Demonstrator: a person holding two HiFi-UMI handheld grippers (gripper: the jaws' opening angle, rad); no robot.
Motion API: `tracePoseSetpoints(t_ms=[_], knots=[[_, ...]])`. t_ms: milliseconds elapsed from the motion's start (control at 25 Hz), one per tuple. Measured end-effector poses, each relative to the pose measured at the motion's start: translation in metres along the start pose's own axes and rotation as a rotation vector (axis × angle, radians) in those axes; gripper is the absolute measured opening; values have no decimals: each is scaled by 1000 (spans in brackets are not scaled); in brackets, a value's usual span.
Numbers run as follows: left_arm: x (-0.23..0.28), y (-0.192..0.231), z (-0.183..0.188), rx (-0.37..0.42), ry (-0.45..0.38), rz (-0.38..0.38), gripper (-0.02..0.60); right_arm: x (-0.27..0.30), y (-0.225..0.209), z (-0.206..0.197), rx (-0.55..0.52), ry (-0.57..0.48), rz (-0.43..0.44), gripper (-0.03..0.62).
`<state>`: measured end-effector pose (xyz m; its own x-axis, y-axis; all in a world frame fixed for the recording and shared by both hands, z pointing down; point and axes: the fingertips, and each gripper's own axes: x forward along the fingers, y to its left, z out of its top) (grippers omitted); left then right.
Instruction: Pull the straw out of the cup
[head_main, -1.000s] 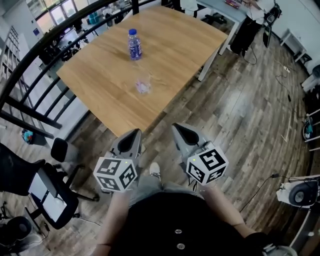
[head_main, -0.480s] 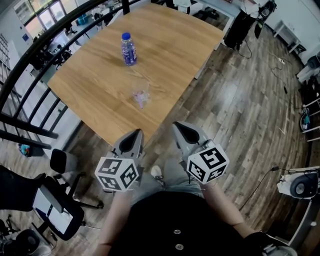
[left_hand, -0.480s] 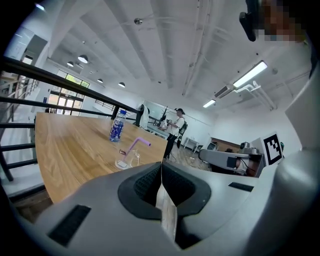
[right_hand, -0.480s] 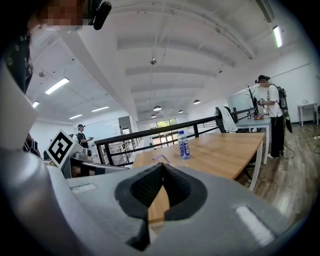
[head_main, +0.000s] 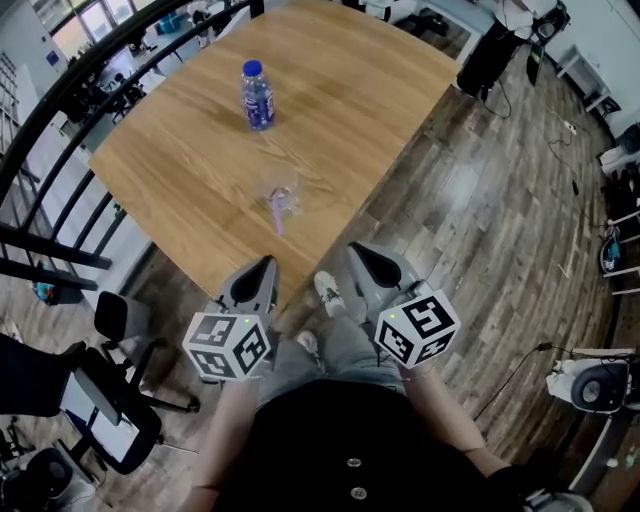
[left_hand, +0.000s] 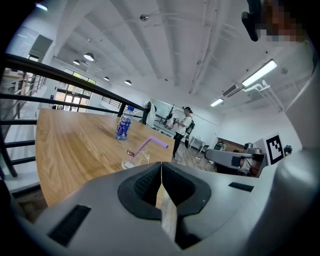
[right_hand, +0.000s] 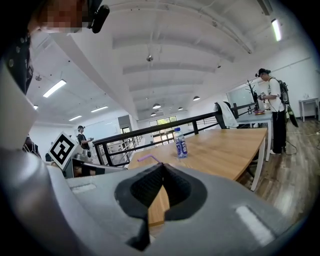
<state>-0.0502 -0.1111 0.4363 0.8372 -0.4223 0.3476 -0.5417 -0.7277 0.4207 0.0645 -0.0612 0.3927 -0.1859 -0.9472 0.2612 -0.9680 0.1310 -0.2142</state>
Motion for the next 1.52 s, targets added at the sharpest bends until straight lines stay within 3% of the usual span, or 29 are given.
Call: tracePoseSetpoints(t_ms=[520,800,960,1080,1160,1440,1520], knots=[[60,56,55,-57,-84,206,20,111,-54,51,-68,16,233,-2],[65,84,43,-55,-57,324,21,158,-56,59,-91,56,370,-2],[70,87,28,-21,-34,325,25,173,-53,50,-87,91,427,-2],[77,82,20,32,-16,318,134,181,-52,43,-89,118,465,-2],[83,77,18,73,-9,297,161,185,-52,42,-93,129,485,-2],[100,57,25,178,-74,225,181,196,-58,39,-101,154,520,-2],[103,53,31,172,-120,215,172,198,-61,37,-102,163,525,-2]])
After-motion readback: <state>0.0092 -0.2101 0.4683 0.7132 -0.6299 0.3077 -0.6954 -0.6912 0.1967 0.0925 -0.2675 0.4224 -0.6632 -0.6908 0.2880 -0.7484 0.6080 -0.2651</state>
